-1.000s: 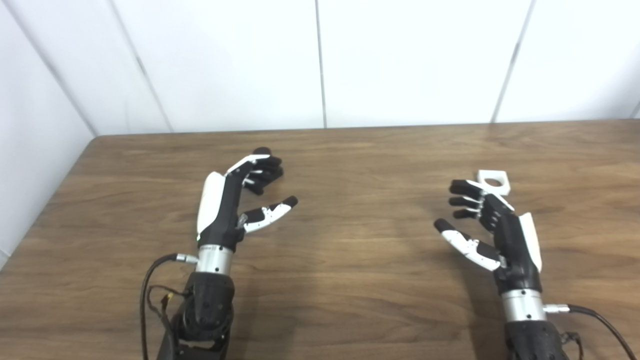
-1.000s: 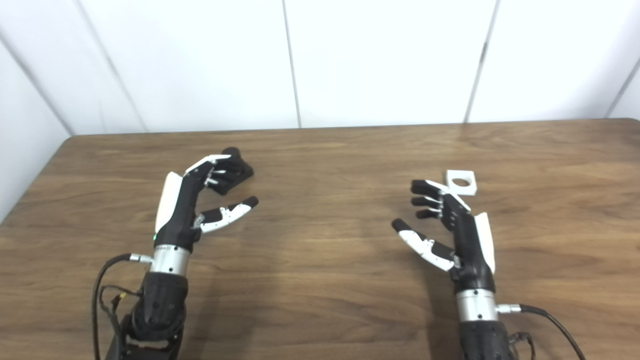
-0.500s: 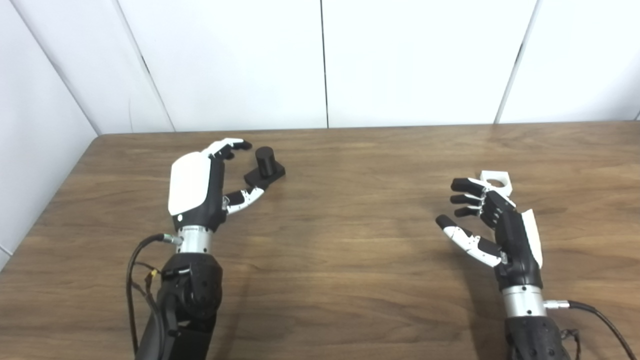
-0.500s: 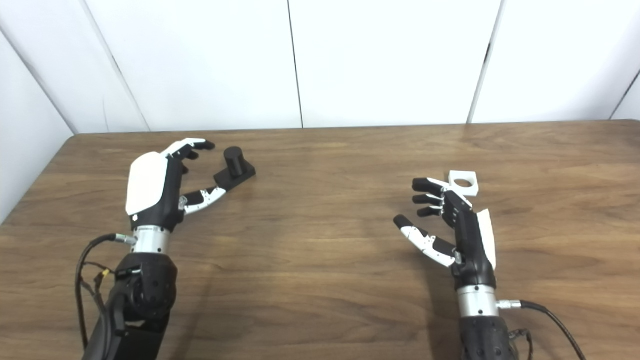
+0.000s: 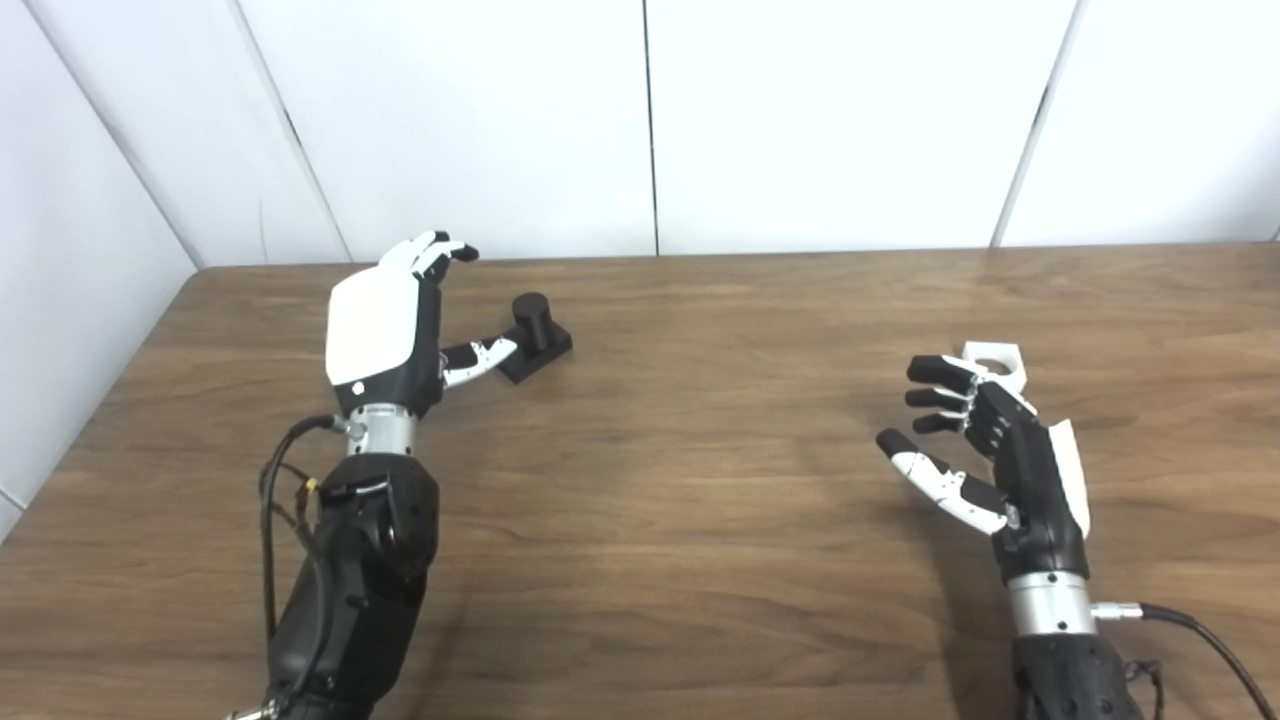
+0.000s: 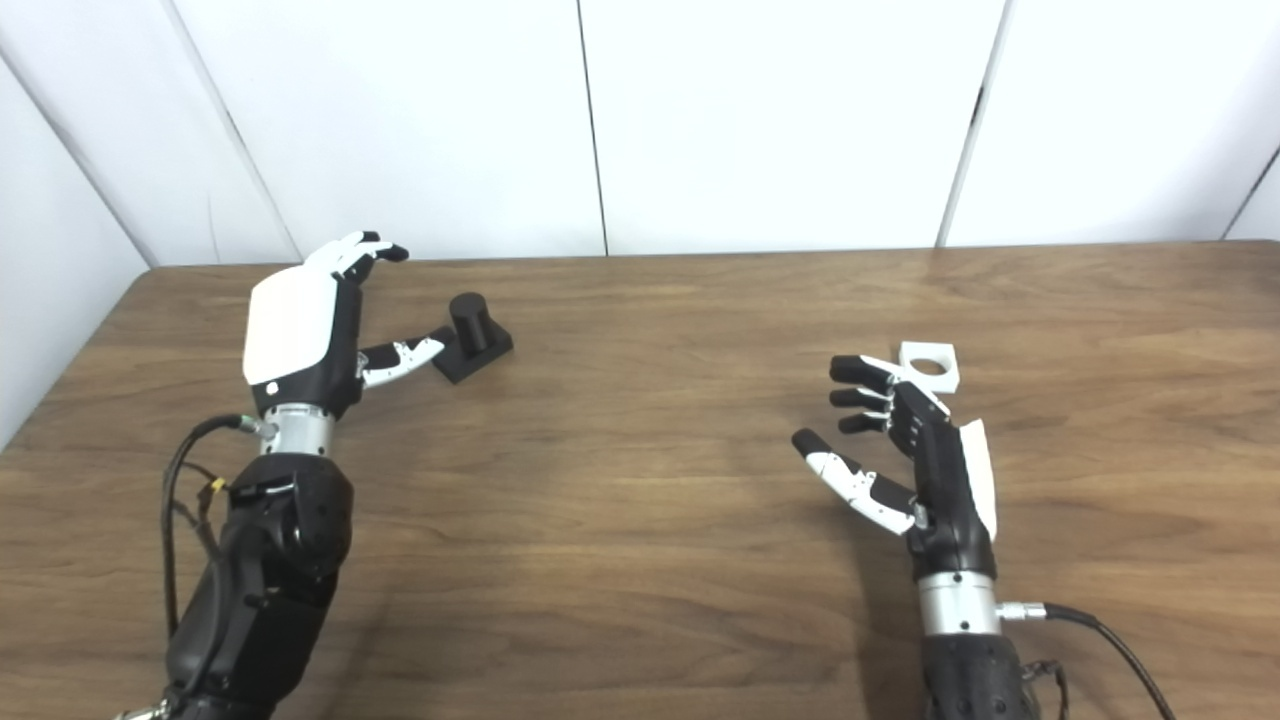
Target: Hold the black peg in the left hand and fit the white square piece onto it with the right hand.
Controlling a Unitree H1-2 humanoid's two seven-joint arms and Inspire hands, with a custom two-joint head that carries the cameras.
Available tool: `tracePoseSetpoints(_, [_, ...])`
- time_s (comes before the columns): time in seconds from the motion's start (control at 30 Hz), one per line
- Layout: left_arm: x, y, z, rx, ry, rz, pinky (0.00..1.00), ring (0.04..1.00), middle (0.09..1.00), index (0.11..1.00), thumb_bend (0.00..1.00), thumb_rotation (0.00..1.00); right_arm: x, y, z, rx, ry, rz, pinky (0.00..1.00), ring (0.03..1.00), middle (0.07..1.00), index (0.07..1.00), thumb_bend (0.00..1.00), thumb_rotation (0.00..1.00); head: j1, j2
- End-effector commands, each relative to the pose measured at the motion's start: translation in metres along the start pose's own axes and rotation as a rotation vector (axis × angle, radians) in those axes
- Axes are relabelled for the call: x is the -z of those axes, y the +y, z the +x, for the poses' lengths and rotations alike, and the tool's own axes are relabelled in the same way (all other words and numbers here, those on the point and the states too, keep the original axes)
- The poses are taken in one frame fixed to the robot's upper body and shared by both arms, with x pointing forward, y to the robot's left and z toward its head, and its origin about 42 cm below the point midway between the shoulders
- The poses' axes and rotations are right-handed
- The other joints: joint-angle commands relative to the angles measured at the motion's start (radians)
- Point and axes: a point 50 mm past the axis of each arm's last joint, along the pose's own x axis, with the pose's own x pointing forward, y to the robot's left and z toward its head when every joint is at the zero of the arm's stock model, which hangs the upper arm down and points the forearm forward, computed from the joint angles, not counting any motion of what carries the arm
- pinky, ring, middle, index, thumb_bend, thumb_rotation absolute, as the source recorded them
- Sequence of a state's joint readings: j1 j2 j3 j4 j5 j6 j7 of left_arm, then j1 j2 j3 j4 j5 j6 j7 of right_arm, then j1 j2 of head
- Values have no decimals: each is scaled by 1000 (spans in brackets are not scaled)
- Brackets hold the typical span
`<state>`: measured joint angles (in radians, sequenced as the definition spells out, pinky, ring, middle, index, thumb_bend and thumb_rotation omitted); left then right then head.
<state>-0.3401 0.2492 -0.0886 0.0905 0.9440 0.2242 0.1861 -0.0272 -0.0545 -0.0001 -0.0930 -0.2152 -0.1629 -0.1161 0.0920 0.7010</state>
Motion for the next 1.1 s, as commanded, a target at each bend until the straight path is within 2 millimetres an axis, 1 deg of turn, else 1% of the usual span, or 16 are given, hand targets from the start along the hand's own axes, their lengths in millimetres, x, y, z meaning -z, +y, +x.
tracePoseSetpoints(0.0, [-7, 20, 24, -67, -32, 14, 839, 944, 914, 745, 761, 483, -10, 1, 8, 14, -72, 14, 566, 662, 722, 698, 627, 211, 1, 0])
tracePoseSetpoints(0.17, [-5, 11, 32, -1, -2, 8, 897, 979, 948, 764, 824, 657, -10, 2, 7, 14, -63, 31, 585, 678, 728, 701, 631, 218, -7, 1])
tracePoseSetpoints(0.33, [-4, 2, 38, 51, 8, 20, 909, 980, 947, 740, 846, 737, -11, 2, 6, 16, -56, 25, 582, 677, 729, 705, 627, 220, -7, 1])
tracePoseSetpoints(0.47, [-5, -6, 40, 70, 3, 19, 911, 974, 941, 723, 852, 737, -13, 2, 6, 18, -54, 26, 585, 679, 733, 711, 617, 203, -16, 4])
tracePoseSetpoints(0.67, [-5, -14, 41, 112, 9, 10, 943, 979, 941, 714, 857, 753, -14, 2, 7, 18, -67, 21, 574, 675, 733, 708, 611, 217, -18, 8])
tracePoseSetpoints(0.8, [-4, -23, 40, 143, 15, 5, 941, 979, 935, 710, 849, 758, -14, 1, 7, 20, -69, 16, 572, 677, 735, 710, 610, 213, -19, 9])
tracePoseSetpoints(0.87, [-2, -28, 41, 159, 16, 13, 892, 965, 926, 708, 844, 752, -15, 1, 7, 22, -66, 15, 574, 678, 737, 708, 612, 215, -19, 10])
tracePoseSetpoints(0.97, [0, -36, 41, 176, 21, 27, 853, 950, 916, 704, 851, 752, -15, 0, 7, 26, -67, 13, 572, 677, 737, 707, 609, 210, -19, 10])
tracePoseSetpoints(1.07, [3, -44, 40, 190, 29, 32, 825, 935, 902, 696, 840, 700, -16, -1, 7, 29, -69, 14, 574, 678, 737, 708, 607, 201, -21, 14])
